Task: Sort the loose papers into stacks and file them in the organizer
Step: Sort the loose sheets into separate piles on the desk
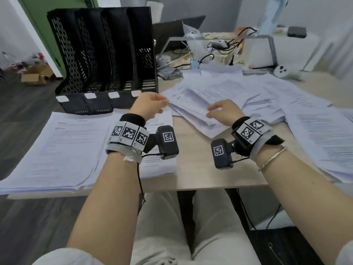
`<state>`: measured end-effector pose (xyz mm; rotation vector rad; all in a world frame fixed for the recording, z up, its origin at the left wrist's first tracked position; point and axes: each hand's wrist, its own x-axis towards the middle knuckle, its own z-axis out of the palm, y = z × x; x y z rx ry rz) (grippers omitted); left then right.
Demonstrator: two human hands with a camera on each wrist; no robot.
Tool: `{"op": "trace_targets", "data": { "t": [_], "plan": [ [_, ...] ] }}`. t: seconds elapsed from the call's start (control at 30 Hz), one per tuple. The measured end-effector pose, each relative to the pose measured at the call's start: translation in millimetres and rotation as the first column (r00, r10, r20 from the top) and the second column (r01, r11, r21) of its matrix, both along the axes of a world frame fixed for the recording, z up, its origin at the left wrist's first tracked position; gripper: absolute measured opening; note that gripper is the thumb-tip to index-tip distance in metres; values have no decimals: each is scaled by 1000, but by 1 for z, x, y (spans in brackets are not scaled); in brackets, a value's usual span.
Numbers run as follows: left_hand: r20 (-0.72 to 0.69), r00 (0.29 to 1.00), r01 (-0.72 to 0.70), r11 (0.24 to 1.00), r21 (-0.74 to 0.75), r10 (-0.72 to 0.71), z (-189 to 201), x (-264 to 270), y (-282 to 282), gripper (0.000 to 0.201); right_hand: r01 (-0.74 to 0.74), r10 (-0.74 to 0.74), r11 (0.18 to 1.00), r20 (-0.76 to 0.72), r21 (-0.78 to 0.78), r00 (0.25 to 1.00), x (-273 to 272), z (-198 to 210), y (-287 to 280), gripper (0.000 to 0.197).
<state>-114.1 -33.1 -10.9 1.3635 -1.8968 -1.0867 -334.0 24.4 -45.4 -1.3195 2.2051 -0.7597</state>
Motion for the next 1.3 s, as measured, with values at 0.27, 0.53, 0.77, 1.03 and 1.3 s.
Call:
{"op": "trace_targets", "data": {
  "t": [0.27, 0.53, 0.77, 1.03, 1.3],
  "plan": [
    [4, 999, 39, 999, 34, -39, -8, -37, -4, 23, 18, -12, 996, -68, 87, 998, -25, -10, -17, 43],
    [-106, 994, 19, 993, 116, -7, -14, -56, 1, 36, 11, 50, 936, 162, -352, 985, -43, 9, 13, 32],
    [-283, 954, -25, 967, 253, 99, -17, -71, 7, 56, 273, -78, 829, 382, -488, 921, -59, 13, 44, 23],
    [-218, 972, 22, 892, 451, 87, -25, -72, 21, 20, 363, -207, 848, 389, -386, 898, -76, -2, 57, 26],
    [-223, 974, -64, 995, -73, 46, -31, -76, 37, 55, 298, -233, 898, 225, -324, 946, -74, -14, 60, 32]
  ]
}}
